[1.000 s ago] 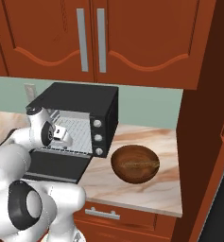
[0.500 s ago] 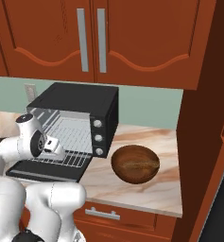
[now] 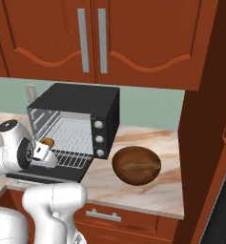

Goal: Pick up the heated bread from the toaster oven and place it in the bowl. Then move the bread bowl to the dining counter.

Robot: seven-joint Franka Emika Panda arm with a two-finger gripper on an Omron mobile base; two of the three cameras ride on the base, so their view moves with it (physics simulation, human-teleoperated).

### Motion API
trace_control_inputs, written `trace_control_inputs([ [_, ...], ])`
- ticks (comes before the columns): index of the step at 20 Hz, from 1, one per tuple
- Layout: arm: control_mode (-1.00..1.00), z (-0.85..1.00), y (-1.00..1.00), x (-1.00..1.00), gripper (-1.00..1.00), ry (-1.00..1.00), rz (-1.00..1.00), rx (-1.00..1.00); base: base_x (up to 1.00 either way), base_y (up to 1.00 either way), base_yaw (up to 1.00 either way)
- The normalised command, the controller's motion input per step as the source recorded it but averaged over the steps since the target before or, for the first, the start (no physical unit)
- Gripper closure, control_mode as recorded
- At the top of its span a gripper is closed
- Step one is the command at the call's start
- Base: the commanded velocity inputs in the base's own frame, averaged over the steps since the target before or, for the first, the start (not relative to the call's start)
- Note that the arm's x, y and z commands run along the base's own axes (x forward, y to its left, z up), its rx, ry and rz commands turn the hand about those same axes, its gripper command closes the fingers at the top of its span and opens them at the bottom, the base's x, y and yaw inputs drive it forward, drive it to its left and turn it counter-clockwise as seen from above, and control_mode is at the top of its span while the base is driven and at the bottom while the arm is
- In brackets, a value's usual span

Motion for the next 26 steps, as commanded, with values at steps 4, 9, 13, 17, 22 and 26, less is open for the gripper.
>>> trace_control_inputs([
  [4, -1.0, 0.94, 0.21, 0.0, -1.0, -0.25, 0.0, 0.06, 0.0, 0.0, 0.0],
  [9, -1.0, 0.36, 0.26, 0.47, -1.0, -0.06, 0.0, 0.04, 0.0, 0.0, 0.0],
  [13, -1.0, -0.02, 0.27, 0.11, -1.0, -0.01, 0.0, 0.01, 0.0, 0.0, 0.0],
  [17, -1.0, -0.26, 0.28, 0.15, -1.0, -0.03, 0.0, -0.05, 0.0, 0.0, 0.0],
  [22, -1.0, -0.32, 0.05, 0.53, -1.0, 0.0, 0.0, -0.05, 0.0, 0.0, 0.0],
  [26, -1.0, -0.18, 0.18, 0.6, -1.0, 0.04, 0.0, -0.05, 0.0, 0.0, 0.0],
])
